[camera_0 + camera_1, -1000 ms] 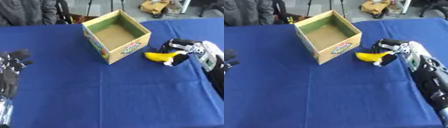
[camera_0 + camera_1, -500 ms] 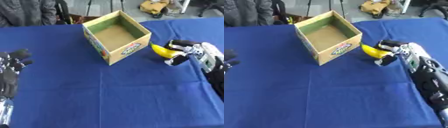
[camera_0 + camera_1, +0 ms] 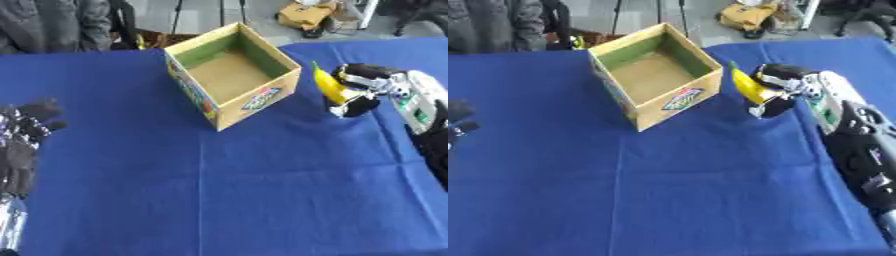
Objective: Pick up objects on the table and place them in the box.
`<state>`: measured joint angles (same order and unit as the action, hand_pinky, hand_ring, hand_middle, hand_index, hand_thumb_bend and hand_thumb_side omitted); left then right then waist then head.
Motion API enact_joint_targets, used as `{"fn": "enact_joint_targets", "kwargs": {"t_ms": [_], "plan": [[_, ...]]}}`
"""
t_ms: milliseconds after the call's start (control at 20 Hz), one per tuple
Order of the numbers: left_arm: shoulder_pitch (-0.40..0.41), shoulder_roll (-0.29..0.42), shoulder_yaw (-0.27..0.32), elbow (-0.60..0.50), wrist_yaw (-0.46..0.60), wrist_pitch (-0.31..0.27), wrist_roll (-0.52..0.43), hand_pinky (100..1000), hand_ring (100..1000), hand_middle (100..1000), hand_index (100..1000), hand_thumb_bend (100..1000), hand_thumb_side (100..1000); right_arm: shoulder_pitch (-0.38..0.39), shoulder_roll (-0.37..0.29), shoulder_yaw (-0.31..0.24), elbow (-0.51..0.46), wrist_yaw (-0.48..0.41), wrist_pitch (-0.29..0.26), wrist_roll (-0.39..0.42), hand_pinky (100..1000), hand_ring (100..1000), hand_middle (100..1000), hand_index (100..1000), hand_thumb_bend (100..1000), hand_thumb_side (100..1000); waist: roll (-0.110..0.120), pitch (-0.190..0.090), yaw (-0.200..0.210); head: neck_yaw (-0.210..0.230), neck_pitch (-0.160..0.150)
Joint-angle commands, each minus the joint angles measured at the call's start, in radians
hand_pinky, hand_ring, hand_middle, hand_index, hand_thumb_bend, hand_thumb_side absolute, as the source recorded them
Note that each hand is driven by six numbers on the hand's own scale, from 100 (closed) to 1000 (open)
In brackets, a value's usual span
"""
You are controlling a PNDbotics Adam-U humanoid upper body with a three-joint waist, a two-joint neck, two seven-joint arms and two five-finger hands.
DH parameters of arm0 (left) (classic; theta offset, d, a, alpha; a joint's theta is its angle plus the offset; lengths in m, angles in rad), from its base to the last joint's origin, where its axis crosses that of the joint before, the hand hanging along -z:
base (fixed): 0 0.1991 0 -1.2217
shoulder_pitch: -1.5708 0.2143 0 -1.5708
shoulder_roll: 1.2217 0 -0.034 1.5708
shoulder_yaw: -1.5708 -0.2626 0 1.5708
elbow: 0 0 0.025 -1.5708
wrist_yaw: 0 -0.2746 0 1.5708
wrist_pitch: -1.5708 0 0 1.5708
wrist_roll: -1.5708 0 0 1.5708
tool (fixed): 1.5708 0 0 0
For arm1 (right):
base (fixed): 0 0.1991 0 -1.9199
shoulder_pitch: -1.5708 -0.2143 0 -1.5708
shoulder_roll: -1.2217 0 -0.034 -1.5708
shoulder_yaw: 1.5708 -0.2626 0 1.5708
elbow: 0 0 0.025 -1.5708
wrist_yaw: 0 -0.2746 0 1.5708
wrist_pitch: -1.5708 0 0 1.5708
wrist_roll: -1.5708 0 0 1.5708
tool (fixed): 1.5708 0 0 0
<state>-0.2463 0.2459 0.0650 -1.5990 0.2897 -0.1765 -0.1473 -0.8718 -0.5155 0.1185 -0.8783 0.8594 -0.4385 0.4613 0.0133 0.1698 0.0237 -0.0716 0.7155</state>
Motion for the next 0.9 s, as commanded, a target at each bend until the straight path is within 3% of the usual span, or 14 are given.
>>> {"fn": "enact_joint_targets", "kwargs": {"t_ms": [50,300,350,400,600,900], "plan": [[-0.006,0.021,0.003,-0.013,0.001,-0.001,0.002,750,787,737,683,449,1000,-0.038,-0.042,0.005,-0.037,0.009,-0.001,0.008,693,506,495,619,100,104,-0.005,-0.021,0.001,0.005,0.001],[-0.006,0.024,0.003,-0.014,-0.001,-0.001,0.003,750,787,737,683,451,1000,-0.079,-0.042,0.023,-0.057,0.04,-0.008,0.018,687,512,501,624,100,100,-0.015,-0.024,0.006,0.008,-0.001],[-0.007,0.025,0.003,-0.014,-0.001,0.0,0.003,750,786,737,683,445,1000,-0.089,-0.041,0.026,-0.06,0.046,-0.011,0.018,685,513,505,626,100,240,-0.018,-0.024,0.009,0.008,-0.002],[-0.007,0.026,0.002,-0.014,-0.002,0.0,0.002,750,786,737,683,453,1000,-0.101,-0.039,0.028,-0.062,0.052,-0.015,0.018,684,514,504,627,100,100,-0.022,-0.025,0.013,0.006,-0.004],[-0.016,0.03,-0.004,-0.017,-0.003,0.002,-0.003,750,786,737,683,454,1000,-0.149,-0.024,0.032,-0.057,0.073,-0.024,0.016,683,517,508,630,100,100,-0.037,-0.021,0.042,-0.002,-0.016],[-0.041,0.027,-0.015,-0.024,-0.001,0.005,-0.013,750,785,736,682,458,997,-0.194,0.011,0.029,-0.026,0.109,-0.022,0.015,685,520,511,632,100,100,-0.053,-0.005,0.123,-0.02,-0.049]]}}
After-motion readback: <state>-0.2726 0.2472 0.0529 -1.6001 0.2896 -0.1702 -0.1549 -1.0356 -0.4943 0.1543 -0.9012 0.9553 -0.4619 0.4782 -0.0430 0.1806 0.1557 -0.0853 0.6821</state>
